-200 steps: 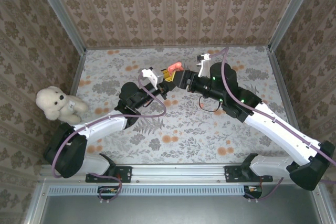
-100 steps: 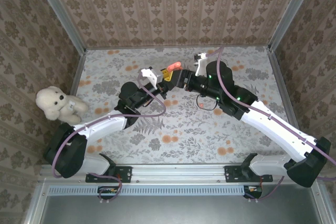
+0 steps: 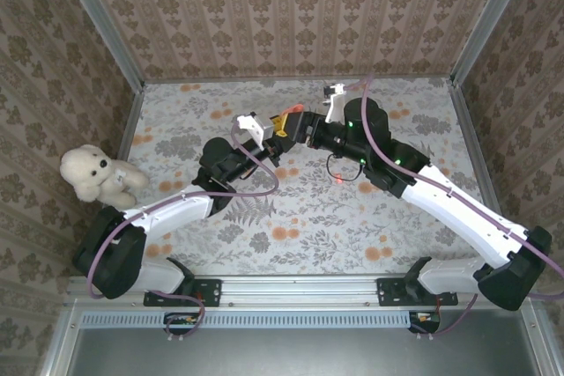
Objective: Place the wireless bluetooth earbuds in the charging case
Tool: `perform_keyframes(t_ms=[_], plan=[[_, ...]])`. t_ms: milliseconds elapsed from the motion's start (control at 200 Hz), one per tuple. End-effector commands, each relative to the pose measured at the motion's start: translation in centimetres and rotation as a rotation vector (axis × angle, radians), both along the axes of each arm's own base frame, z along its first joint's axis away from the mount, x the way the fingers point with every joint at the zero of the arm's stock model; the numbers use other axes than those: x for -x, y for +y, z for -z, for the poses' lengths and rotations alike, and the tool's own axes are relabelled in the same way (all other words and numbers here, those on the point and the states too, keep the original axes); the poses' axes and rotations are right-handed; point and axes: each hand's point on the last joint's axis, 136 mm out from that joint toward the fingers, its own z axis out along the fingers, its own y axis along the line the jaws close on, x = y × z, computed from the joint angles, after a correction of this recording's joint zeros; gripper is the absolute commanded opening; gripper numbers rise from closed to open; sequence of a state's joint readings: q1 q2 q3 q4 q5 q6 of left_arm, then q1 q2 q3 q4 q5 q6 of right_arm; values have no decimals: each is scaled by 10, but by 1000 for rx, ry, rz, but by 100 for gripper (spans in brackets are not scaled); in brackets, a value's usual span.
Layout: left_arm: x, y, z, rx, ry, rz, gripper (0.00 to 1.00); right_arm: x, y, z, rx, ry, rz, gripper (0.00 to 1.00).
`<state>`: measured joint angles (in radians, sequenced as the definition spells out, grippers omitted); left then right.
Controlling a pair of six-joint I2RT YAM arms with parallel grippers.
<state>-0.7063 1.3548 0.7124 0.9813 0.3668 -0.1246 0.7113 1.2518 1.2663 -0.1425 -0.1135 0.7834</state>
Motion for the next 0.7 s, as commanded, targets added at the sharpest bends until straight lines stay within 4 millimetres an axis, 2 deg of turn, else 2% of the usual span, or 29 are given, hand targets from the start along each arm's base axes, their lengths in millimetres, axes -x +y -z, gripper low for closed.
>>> perform_keyframes(t_ms=[0, 75, 155, 240, 355, 550, 695], plan=[[4, 3, -8, 29, -25, 2, 0, 7, -29, -33, 0, -95, 73, 54], [2, 7, -6, 23, -29, -21, 0, 13, -50, -29, 62, -107, 128, 55], [1, 13, -7, 16, -38, -44, 0, 17, -77, -7, 148, -79, 215, 57], [0, 19, -5, -1, -45, -69, 0, 20, -107, 32, 251, -3, 319, 59], [-3, 29, -3, -10, -49, -101, 0, 18, -131, 98, 411, 127, 401, 62], [-4, 40, -3, -20, -50, -128, 0, 2, -144, 198, 674, 334, 418, 65], [-3, 46, -3, -18, -50, -144, 0, -14, -147, 247, 870, 481, 420, 65]])
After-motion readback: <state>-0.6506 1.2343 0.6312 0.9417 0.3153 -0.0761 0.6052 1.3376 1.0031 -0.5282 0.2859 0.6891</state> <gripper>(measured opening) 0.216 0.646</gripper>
